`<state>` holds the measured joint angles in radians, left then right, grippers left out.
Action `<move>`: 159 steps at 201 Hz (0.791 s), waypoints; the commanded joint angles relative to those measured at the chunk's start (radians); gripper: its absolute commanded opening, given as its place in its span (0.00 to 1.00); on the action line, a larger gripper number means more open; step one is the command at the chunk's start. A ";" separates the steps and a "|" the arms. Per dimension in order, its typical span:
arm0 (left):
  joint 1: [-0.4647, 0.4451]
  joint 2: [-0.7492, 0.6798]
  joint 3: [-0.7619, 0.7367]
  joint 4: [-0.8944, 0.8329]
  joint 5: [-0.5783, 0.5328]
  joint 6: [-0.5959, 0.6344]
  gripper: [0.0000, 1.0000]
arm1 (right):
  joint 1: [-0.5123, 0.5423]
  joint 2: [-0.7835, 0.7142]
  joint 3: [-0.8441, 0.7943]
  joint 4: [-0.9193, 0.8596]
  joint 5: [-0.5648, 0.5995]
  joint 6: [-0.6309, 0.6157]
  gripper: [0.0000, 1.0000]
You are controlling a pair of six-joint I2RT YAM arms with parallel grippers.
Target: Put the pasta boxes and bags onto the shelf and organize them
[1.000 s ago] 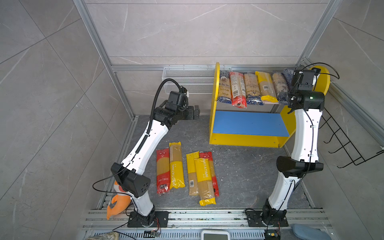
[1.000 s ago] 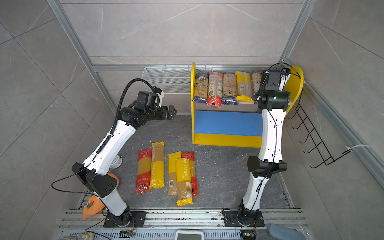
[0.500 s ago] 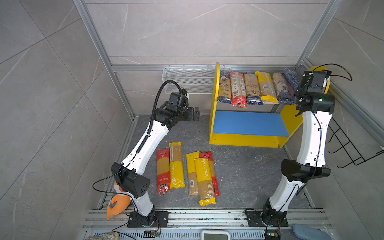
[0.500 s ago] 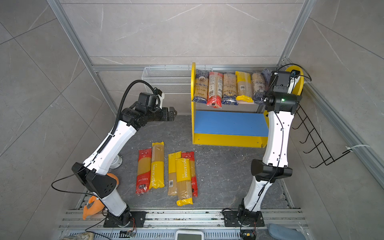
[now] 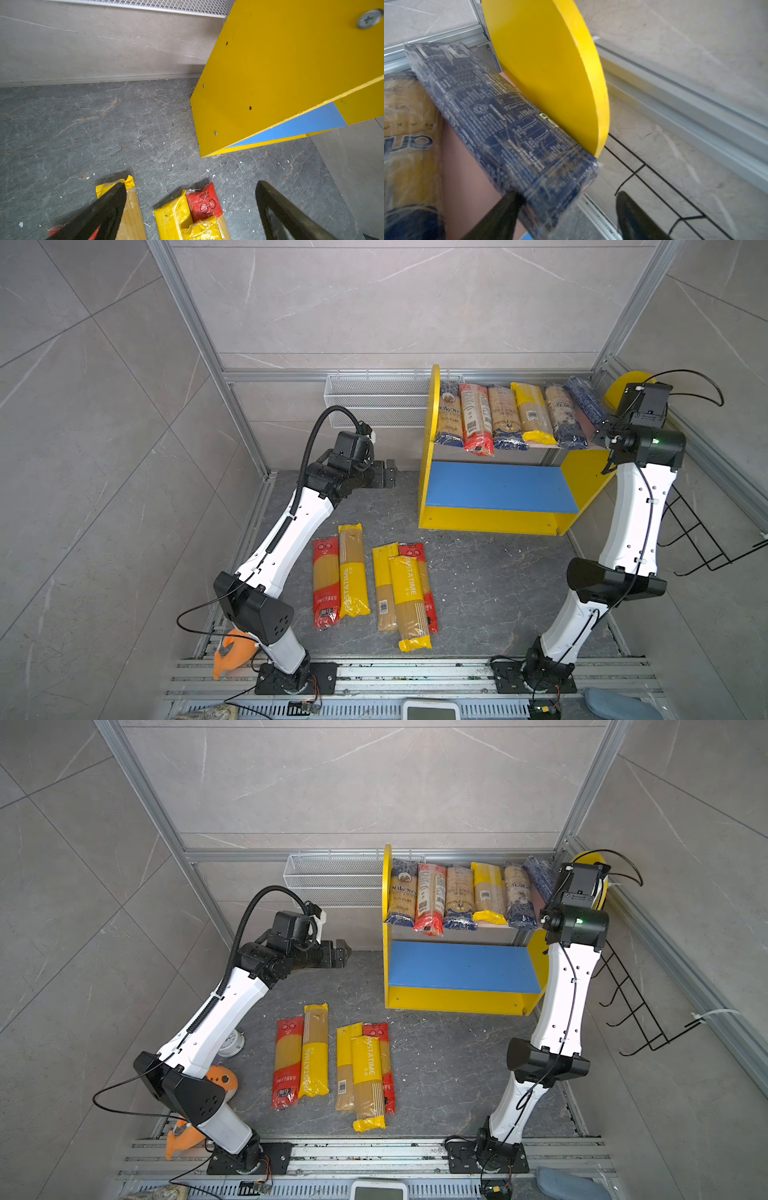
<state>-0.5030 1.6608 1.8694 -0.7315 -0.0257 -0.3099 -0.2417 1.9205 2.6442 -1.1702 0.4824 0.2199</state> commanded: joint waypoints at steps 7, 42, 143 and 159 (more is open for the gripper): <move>0.006 -0.045 -0.001 0.041 -0.019 0.000 1.00 | -0.005 0.019 0.011 -0.017 -0.077 0.010 0.49; 0.007 -0.044 0.004 0.045 -0.017 0.002 1.00 | -0.001 -0.026 -0.048 -0.001 -0.113 0.026 0.34; 0.008 -0.049 0.004 0.040 -0.011 0.005 1.00 | 0.064 -0.014 -0.024 0.003 -0.248 0.006 0.31; 0.007 -0.052 0.001 0.038 -0.013 0.005 1.00 | 0.074 -0.012 -0.009 0.001 -0.267 0.012 0.30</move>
<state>-0.5030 1.6588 1.8656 -0.7238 -0.0273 -0.3099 -0.1947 1.8862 2.5942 -1.1603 0.3069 0.2356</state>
